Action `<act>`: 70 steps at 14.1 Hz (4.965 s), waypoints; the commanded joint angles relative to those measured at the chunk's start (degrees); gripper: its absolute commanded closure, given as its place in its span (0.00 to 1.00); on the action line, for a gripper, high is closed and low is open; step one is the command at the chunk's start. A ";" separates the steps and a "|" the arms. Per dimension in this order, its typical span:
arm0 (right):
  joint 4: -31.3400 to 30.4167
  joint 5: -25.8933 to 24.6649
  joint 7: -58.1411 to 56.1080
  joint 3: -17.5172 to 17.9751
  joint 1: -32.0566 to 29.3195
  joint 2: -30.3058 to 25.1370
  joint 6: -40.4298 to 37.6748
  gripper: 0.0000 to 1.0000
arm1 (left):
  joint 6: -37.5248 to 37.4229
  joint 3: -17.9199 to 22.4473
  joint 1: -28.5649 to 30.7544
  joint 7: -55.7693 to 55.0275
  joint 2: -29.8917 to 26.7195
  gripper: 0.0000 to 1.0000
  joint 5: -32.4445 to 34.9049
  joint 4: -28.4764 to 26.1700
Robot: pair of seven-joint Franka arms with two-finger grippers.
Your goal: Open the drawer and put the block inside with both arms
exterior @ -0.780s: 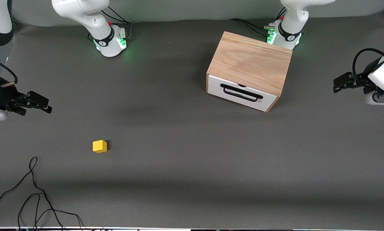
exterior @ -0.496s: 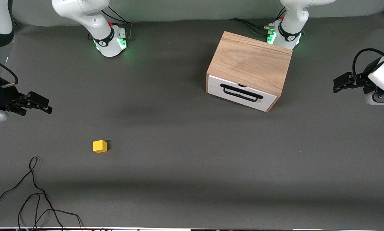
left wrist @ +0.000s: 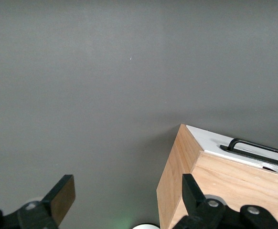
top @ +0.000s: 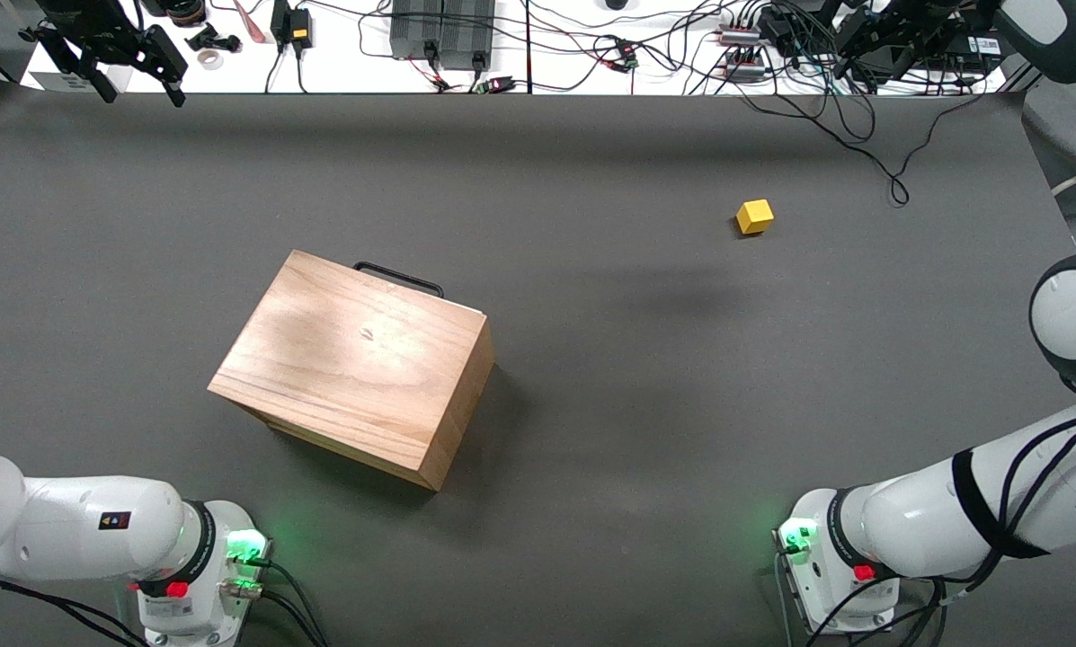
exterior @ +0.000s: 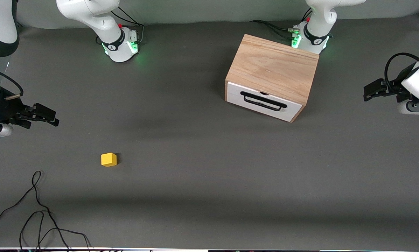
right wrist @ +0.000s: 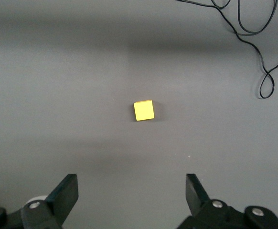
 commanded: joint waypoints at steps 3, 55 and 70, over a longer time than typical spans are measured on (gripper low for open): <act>0.50 0.03 0.74 -0.20 0.18 0.19 0.53 0.00 | -0.04 0.27 -0.44 -0.73 0.50 0.00 -0.02 1.05; -0.38 -0.41 0.47 0.15 0.27 6.60 7.03 0.00 | 24.30 -17.84 -15.65 -106.03 15.79 0.00 4.55 -16.18; -0.38 -0.23 0.47 0.15 0.27 6.60 7.12 0.00 | 26.93 -17.84 -15.82 -106.03 21.15 0.00 6.14 -15.74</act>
